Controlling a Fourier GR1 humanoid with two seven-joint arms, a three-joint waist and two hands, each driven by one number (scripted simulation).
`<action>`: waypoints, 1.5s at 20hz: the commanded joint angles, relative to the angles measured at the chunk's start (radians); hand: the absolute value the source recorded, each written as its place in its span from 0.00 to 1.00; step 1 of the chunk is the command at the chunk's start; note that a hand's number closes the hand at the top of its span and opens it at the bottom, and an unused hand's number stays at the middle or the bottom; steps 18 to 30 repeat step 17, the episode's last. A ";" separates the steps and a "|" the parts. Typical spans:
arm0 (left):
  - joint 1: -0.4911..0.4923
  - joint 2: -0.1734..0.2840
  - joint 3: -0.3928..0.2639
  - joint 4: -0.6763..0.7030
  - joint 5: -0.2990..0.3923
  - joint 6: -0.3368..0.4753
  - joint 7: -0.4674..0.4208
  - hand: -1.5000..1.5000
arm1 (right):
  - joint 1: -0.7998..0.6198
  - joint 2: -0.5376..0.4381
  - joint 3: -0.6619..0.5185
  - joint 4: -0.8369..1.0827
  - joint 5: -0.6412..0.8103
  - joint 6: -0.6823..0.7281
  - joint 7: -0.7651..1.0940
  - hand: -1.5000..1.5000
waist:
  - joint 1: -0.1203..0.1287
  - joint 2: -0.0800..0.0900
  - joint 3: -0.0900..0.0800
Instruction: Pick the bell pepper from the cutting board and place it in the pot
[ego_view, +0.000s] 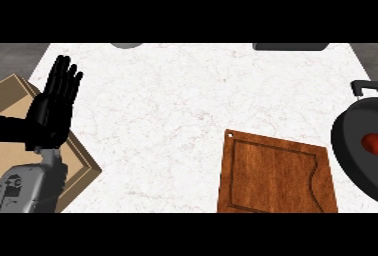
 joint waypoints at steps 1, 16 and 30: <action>0.009 0.000 -0.008 -0.031 -0.009 0.002 0.007 0.50 | 0.014 -0.067 -0.048 0.065 -0.049 0.136 -0.062 0.00 | 0.005 0.001 0.002; 0.014 -0.015 -0.003 -0.016 0.003 -0.002 -0.001 0.50 | 0.125 -0.143 -0.103 0.075 -0.114 0.182 -0.057 0.00 | 0.005 0.004 0.012; -0.010 0.014 0.020 0.003 0.011 -0.014 0.013 0.50 | 0.141 -0.142 -0.113 0.074 -0.127 0.207 -0.074 0.00 | -0.012 0.004 0.012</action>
